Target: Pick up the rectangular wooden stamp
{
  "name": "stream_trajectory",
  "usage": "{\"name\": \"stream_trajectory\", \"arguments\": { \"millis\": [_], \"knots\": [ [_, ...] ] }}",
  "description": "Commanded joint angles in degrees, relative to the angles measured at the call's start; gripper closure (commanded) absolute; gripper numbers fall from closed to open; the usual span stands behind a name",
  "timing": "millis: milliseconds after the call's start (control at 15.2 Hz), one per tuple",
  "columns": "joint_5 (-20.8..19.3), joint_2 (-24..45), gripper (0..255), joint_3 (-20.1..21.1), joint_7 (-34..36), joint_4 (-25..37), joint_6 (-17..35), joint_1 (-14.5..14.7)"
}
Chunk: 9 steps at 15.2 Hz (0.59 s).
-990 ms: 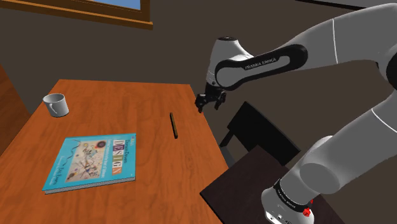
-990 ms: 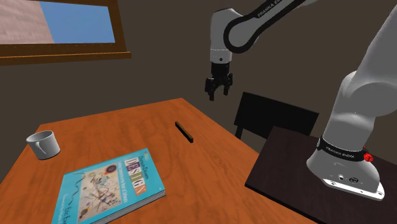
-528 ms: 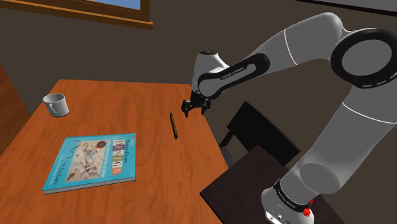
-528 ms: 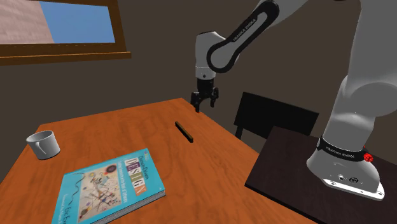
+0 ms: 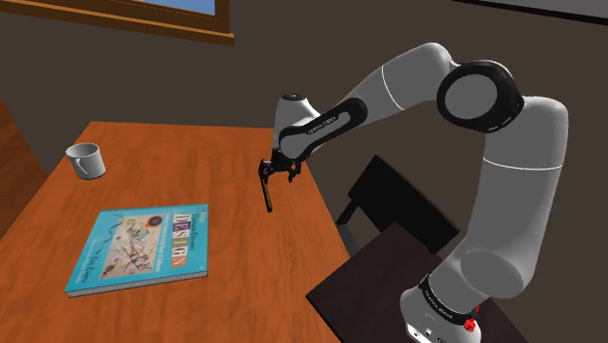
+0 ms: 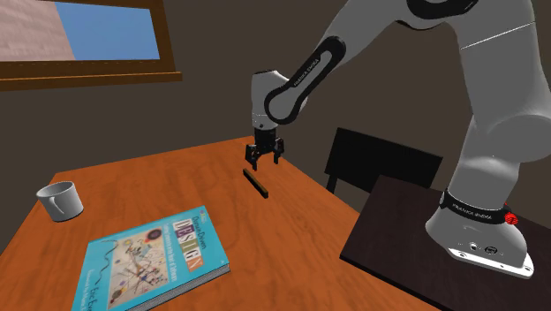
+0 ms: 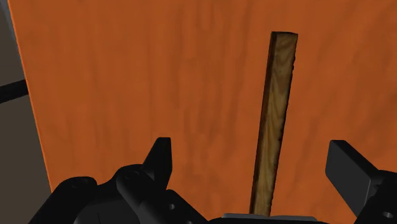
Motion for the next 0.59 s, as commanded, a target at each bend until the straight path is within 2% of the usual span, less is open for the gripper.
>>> {"name": "stream_trajectory", "arguments": {
  "millis": [0, 198, 528],
  "knots": [
    [-0.4, 5.2, 0, -0.6, 0.9, 4.9, 0.4, 0.5],
    [-0.5, 12.1, 0, -1.2, 2.2, 12.2, 0.4, 1.5],
    [-0.9, 15.0, 0, -1.7, 2.5, 13.2, 2.3, 1.8]
  ]
}}
